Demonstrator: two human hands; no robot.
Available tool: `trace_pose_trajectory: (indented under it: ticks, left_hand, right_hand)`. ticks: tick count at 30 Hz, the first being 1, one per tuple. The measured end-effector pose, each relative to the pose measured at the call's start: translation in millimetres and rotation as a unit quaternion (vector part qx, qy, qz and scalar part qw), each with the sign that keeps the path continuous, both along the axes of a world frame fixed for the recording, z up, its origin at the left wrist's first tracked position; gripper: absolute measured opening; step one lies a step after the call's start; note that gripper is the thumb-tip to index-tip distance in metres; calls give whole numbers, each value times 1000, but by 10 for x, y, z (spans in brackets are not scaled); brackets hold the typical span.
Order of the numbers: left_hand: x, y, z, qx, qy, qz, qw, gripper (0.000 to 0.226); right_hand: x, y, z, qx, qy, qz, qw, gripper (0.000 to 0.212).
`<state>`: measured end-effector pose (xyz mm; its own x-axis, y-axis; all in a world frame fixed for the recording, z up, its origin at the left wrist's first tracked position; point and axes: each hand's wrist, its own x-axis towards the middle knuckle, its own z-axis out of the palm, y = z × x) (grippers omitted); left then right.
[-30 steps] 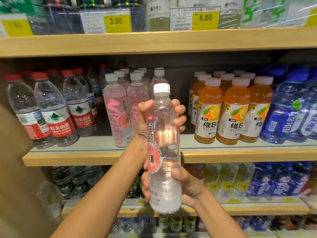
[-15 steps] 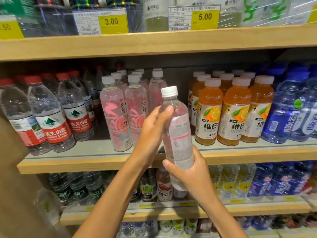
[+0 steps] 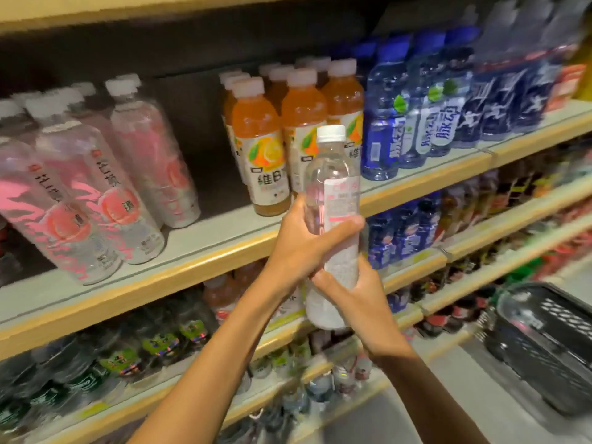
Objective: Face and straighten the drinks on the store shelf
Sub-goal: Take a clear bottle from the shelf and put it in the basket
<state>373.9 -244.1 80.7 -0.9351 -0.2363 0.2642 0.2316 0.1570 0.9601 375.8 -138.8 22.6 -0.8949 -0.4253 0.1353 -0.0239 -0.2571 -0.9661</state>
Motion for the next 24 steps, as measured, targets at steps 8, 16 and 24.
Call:
trace_pose_trajectory:
  ticks: [8, 16, 24]
  left_hand:
    - [-559, 1812, -1092, 50, -252, -132, 957, 14]
    - [-554, 3068, -2104, 83, -437, -192, 875, 36]
    - [-1513, 3803, -2667, 77, -462, -208, 859, 33]
  right_hand:
    - [221, 1872, -987, 131, -134, -217, 958, 31]
    - [1409, 3618, -1984, 284, -331, -461, 773, 20]
    - [778, 4232, -2306, 260, -378, -532, 712, 20]
